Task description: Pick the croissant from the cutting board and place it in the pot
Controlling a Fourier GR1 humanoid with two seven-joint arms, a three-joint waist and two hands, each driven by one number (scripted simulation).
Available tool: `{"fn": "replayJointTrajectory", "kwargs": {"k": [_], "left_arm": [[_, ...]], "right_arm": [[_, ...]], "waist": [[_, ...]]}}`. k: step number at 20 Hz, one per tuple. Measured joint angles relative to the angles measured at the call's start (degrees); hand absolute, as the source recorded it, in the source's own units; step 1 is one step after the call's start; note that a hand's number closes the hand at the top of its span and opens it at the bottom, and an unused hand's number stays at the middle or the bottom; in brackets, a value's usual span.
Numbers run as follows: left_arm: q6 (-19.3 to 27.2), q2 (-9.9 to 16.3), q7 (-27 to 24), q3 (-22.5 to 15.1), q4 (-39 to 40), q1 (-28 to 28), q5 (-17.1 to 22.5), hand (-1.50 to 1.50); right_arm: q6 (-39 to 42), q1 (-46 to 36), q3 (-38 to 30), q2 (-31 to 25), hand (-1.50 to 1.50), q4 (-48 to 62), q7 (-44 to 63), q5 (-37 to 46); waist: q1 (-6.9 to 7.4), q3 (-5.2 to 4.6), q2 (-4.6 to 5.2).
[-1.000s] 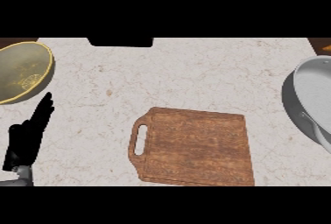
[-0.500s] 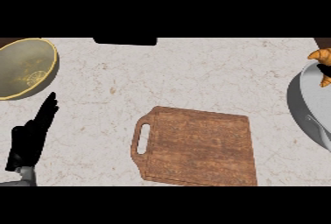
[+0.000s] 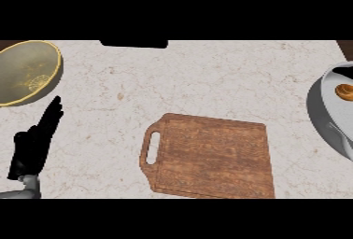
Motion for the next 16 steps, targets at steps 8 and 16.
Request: {"fn": "replayJointTrajectory", "kwargs": {"k": [8,16], "left_arm": [[0.33,-0.35,-0.52,0.49,0.58,0.73,-0.30,0.00],[-0.20,0.19,0.74,1.73,0.28,0.45,-0.23,0.00]], "right_arm": [[3.13,-2.24,-10.82,-0.63,-1.50,-0.32,-7.66,-12.18],[15.60,2.48,-14.63,-5.11,-1.50,1.43,-10.34,-18.67]], "waist": [[-1.11,-0.10,-0.49],[-2.32,-0.20,-0.95]]}}
